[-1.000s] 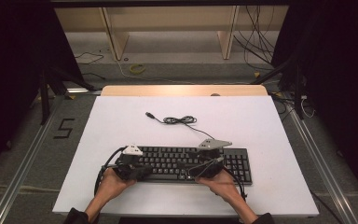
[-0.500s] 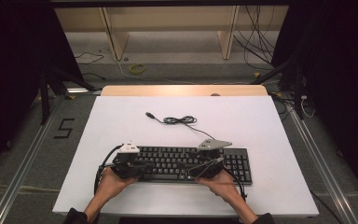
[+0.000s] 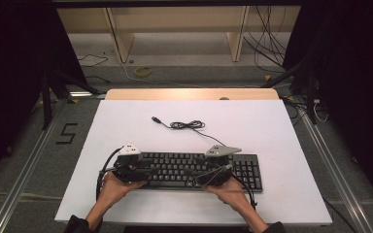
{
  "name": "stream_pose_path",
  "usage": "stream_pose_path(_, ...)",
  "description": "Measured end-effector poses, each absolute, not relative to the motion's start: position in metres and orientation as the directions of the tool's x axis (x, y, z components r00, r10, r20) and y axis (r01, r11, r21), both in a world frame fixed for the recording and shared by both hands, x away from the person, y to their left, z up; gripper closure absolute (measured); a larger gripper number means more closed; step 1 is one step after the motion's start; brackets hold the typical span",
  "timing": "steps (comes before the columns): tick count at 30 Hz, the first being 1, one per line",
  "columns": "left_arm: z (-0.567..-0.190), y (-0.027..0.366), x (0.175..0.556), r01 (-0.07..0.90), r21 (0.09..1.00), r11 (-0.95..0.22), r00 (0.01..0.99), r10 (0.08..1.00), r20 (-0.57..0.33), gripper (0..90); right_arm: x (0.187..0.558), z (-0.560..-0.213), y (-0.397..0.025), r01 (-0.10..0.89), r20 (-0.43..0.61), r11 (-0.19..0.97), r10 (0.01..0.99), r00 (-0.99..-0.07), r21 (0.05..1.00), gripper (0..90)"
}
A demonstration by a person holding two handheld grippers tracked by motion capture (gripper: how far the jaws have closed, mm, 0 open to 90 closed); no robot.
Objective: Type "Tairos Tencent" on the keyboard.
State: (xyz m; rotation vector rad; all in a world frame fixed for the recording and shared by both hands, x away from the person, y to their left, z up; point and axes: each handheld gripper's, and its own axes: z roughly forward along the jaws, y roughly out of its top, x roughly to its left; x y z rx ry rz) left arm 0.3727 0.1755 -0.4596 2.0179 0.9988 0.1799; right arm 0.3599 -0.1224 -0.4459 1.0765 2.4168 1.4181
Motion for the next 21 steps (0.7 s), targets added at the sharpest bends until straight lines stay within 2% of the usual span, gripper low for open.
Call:
stream_pose_path(5,-0.46,0.179,0.376,0.594,0.749,-0.294,0.652,0.721,-0.234,45.4,0.359,-0.447,-0.122,0.509,0.226,0.303,0.637,-0.737,0.806,39.2)
stream_pose_path(12,-0.459,0.182,0.38,0.6,0.749,-0.282,0.637,0.735,-0.234,44.2,0.358,-0.448,-0.121,0.508,0.225,0.307,0.634,-0.74,0.805,39.1)
stream_pose_path(21,-0.459,0.182,0.387,0.612,0.741,-0.277,0.622,0.747,-0.234,55.6,0.356,-0.45,-0.118,0.505,0.225,0.315,0.626,-0.747,0.803,38.9)
